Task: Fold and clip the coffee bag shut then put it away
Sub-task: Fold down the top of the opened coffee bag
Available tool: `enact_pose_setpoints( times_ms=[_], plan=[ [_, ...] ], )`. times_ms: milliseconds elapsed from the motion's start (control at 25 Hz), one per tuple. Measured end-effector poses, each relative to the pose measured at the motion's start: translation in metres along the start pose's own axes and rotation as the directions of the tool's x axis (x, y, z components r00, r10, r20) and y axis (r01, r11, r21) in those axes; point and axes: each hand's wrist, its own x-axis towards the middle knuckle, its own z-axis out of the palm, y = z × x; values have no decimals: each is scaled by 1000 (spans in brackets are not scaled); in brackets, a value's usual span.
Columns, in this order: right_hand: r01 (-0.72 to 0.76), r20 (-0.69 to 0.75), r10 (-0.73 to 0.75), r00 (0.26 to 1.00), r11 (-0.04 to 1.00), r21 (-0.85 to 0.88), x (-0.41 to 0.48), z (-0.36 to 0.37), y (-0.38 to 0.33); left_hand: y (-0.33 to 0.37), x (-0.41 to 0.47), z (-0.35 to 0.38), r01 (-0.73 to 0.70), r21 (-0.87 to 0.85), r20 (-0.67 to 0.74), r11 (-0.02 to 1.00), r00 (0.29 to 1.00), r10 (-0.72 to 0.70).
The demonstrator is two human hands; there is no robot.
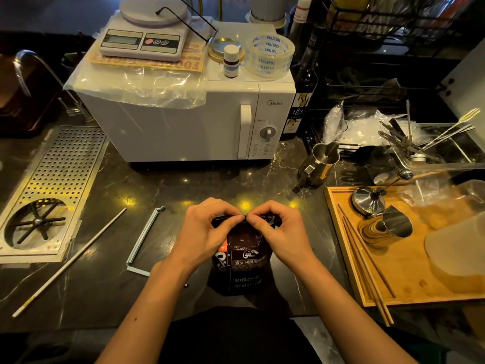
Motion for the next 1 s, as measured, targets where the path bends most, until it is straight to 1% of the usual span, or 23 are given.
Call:
enact_pose_setpoints(
  times_ms=[40,80,160,240,320,360,440,480,520,600,680,720,880,960,1000],
  plan=[
    [-5,8,5,1000,1000,-1,1,-5,0,0,1,-1,-6,4,2,1000,1000,6],
    [-8,-16,8,1000,1000,-9,1,-8,-1,0,2,-1,-10,4,7,1000,1000,10],
    [-40,-107,39,993,999,-1,-2,-8,-1,0,2,-1,-24,7,19,1000,1000,24],
    [-81,-147,86,985,996,40,-4,-3,-2,2,2,0,-39,16,22,999,999,38],
    [-101,-122,108,987,993,60,-3,-4,-2,1,1,0,-31,-5,13,999,999,31],
    [-104,-78,109,991,993,57,-1,-7,-4,-1,1,-1,-20,-23,10,1000,1000,21],
    [-88,32,88,996,996,6,2,-16,-6,-3,0,-3,-2,-35,9,999,1000,3],
    [-64,52,66,996,997,-40,2,-18,-7,-4,1,-4,10,-42,10,999,1000,-10],
    [-40,34,43,998,996,-81,1,-18,-8,-5,1,-5,31,-61,18,998,999,-30],
    [-30,-64,24,998,994,-106,-2,-13,-7,-8,2,-7,92,-111,62,990,994,-86],
    [-65,-138,58,989,997,-49,-3,-7,-5,-12,3,-9,125,-99,99,987,988,-115],
    [-81,-149,79,986,997,-6,-3,-6,-3,-14,2,-11,133,-88,100,987,987,-124],
    [-112,-94,125,988,985,133,-5,-12,2,-18,0,-12,139,-101,83,985,988,-131],
    [-109,-67,118,991,985,130,-8,-16,3,-20,0,-10,131,-115,72,985,990,-124],
    [-98,-78,106,991,990,105,-8,-17,3,-22,-1,-9,131,-128,65,983,990,-123]
  ],
)
